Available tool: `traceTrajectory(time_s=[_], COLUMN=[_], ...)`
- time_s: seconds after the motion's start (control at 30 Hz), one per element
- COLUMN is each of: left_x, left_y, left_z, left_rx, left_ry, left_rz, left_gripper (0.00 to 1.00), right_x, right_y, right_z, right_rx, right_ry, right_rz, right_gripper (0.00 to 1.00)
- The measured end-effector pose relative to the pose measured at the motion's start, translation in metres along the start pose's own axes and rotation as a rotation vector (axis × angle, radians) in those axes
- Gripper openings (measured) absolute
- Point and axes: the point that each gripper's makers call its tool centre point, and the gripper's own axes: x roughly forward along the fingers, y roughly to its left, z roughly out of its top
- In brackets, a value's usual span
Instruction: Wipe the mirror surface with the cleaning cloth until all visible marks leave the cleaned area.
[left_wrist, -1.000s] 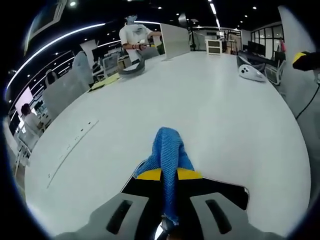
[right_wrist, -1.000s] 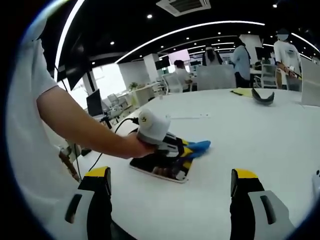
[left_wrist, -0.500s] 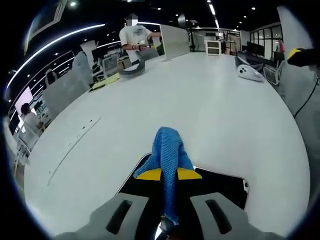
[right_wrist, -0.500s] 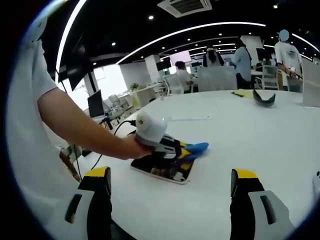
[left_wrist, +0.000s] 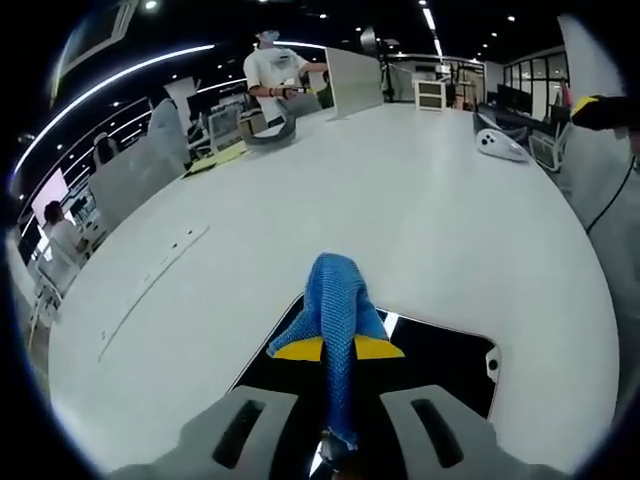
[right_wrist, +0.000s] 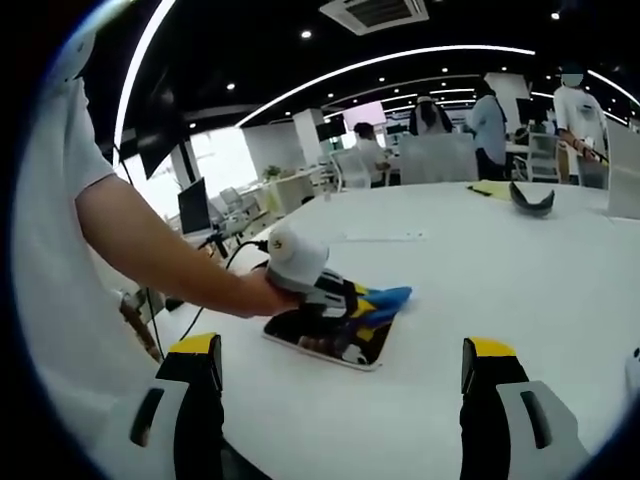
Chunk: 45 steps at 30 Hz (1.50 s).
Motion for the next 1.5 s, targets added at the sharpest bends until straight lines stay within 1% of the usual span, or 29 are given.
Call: traceTrajectory(time_s=[0.17, 0.3, 0.43, 0.8, 1.17, 1.33, 1.5], left_x=[-0.005, -0.007, -0.009, -0.015, -0.021, -0.026, -0.031], left_y=[0.003, 0.005, 0.008, 0.011, 0.016, 0.019, 0.022], left_z=[-0.005, -0.006, -0.01, -0.016, -0.022, -0.027, -0.032], left_rx=[0.001, 0.017, -0.005, -0.005, -0.006, -0.02, -0.024], left_ry=[0.005, 0.011, 0.013, 0.018, 0.019, 0.017, 0.019], left_rz=[0.007, 0.01, 0.018, 0.028, 0.036, 0.044, 0.051], left_gripper=[0.06, 0.06, 0.06, 0.06, 0.06, 0.06, 0.06], right_x=[0.001, 0.001, 0.001, 0.002, 0.003, 0.006, 0.008], right_y=[0.002, 0.005, 0.006, 0.008, 0.01, 0.014, 0.019], right_z=[0.004, 0.008, 0.008, 0.003, 0.005, 0.006, 0.003], right_rx=[-0.011, -0.025, -0.027, -0.023, -0.027, -0.034, -0.033], right_ry=[-0.006, -0.018, -0.018, -0.005, -0.005, -0.007, -0.005], right_rz=[0.004, 0.01, 0.01, 0.018, 0.021, 0.026, 0.032], right_gripper=[1.0, 0.99, 0.99, 0.99, 0.99, 0.99, 0.99])
